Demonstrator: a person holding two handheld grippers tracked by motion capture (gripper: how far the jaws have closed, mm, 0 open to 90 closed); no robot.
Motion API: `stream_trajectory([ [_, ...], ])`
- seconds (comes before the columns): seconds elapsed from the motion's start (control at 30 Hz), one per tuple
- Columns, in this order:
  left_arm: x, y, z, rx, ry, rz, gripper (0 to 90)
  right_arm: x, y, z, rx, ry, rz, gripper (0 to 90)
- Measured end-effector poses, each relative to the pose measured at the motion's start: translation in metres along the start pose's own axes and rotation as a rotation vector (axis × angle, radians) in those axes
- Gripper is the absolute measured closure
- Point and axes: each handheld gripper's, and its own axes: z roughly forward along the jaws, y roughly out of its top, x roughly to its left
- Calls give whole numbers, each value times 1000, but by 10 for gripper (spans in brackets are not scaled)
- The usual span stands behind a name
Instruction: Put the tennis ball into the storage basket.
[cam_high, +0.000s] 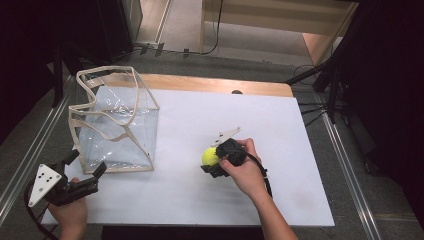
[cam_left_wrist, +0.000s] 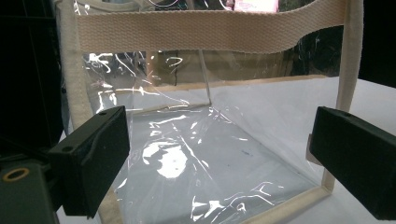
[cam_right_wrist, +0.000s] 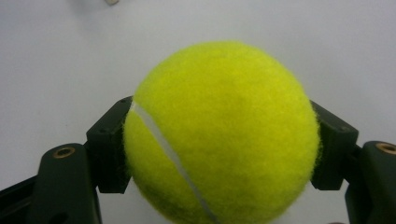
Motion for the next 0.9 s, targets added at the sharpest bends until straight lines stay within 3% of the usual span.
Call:
stream_trajectory([
  [0.9,0,0,0,-5,-4,-3,53,13,47,32,-5,55,-62,235],
])
